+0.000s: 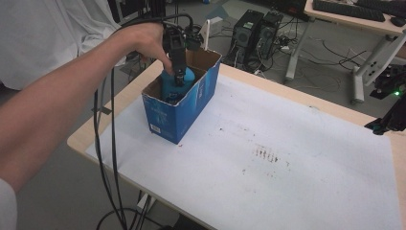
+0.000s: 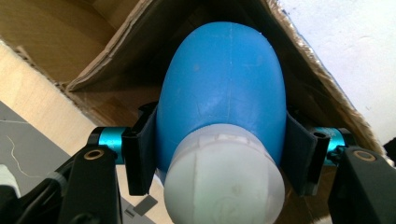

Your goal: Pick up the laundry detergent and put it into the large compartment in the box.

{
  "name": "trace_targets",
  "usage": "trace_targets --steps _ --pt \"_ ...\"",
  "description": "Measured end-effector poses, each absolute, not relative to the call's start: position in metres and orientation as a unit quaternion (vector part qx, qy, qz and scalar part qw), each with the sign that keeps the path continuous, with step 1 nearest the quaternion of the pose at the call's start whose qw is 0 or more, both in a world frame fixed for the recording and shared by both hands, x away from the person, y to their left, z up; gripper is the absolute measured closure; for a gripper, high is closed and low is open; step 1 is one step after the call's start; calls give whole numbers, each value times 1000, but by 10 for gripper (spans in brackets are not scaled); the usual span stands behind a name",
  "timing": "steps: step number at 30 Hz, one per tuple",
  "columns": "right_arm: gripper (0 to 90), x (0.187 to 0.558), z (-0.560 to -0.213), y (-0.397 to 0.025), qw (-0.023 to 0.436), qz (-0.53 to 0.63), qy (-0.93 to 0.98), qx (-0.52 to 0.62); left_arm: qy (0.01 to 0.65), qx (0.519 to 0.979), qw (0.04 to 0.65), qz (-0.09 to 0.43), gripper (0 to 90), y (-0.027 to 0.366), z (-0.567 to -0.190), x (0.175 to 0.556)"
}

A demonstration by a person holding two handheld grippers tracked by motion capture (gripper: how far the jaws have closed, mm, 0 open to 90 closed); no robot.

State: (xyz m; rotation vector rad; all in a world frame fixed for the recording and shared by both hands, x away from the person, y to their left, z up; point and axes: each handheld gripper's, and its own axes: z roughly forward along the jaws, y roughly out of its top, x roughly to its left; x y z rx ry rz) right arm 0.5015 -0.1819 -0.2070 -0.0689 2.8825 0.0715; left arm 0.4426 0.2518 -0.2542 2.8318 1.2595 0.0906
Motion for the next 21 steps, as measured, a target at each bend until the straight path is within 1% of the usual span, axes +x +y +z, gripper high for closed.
trace_targets --steps 12,16,21 --pt "123 501 -210 -182 126 25 991 -20 404 914 19 30 376 250 -271 442" --pt "123 502 -211 -183 126 26 992 -19 399 916 12 33 376 247 -271 442" --pt "123 502 -211 -183 125 28 992 -20 403 915 17 34 374 250 -272 441"
